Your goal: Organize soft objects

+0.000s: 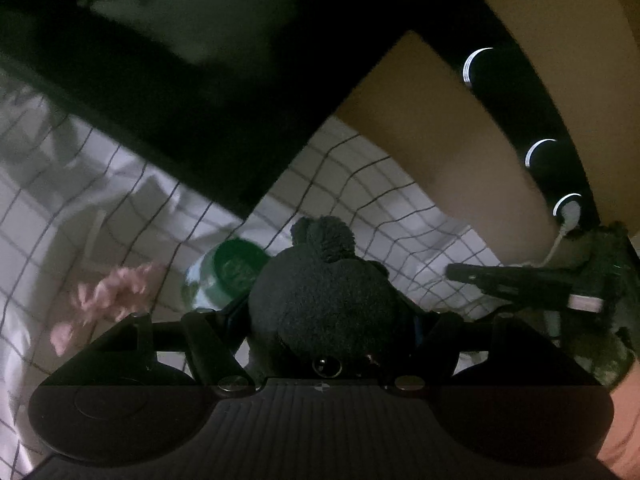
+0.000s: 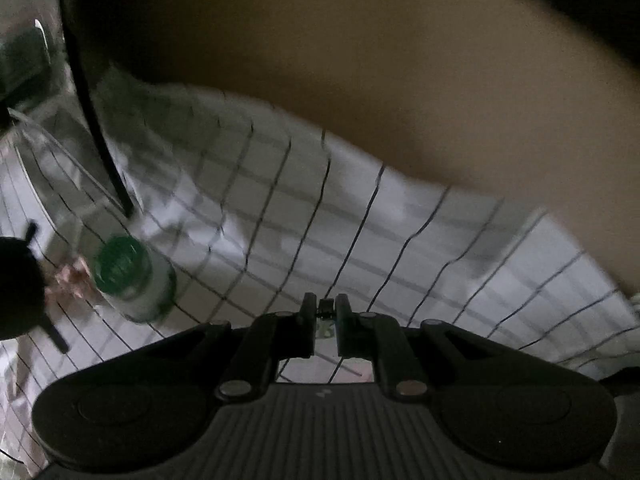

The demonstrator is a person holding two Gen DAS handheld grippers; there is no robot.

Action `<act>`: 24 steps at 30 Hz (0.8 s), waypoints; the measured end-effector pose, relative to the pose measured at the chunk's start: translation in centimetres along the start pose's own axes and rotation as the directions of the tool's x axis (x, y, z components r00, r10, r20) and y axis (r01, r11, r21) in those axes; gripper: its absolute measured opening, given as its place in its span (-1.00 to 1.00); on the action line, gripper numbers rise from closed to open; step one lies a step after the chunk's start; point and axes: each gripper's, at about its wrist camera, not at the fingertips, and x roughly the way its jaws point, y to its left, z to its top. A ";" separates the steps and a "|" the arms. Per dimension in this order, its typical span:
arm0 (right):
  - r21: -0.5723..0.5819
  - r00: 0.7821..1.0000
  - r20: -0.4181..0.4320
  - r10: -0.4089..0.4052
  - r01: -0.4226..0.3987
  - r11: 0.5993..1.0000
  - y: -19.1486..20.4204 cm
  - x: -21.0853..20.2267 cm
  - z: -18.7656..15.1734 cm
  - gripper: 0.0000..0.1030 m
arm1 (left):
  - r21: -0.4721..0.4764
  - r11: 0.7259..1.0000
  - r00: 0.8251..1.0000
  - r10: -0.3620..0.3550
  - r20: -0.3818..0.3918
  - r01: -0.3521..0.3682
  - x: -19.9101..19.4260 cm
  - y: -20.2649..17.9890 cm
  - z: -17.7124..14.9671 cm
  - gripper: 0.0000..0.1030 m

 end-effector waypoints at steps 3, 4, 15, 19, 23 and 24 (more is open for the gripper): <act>0.009 0.997 0.077 -0.016 0.015 1.000 0.0 -3.9 -0.3 -0.82 | 0.048 0.999 1.000 -0.021 -0.005 0.021 -0.1 -1.9 0.6 0.50; 0.013 0.995 0.097 -0.025 0.024 1.000 0.1 -5.1 -0.4 -0.82 | 0.066 0.997 1.000 -0.029 -0.008 0.029 -0.1 -2.7 0.7 0.50; 0.099 0.961 0.238 -0.139 0.119 0.988 -2.0 -15.3 -4.8 -0.82 | 0.235 0.959 0.985 -0.140 -0.096 0.159 2.1 -11.1 -0.3 0.50; 0.155 0.951 0.256 -0.176 0.139 0.978 -3.7 -17.4 -7.1 -0.82 | 0.271 0.943 0.977 -0.159 -0.141 0.193 3.9 -14.0 -1.5 0.50; 0.198 0.945 0.256 -0.204 0.156 0.968 -4.9 -18.4 -9.4 -0.82 | 0.293 0.929 0.963 -0.169 -0.211 0.227 6.4 -16.2 -3.1 0.50; 0.204 0.944 0.256 -0.210 0.160 0.966 -5.2 -18.6 -9.8 -0.82 | 0.300 0.925 0.959 -0.167 -0.230 0.233 7.3 -16.8 -3.6 0.50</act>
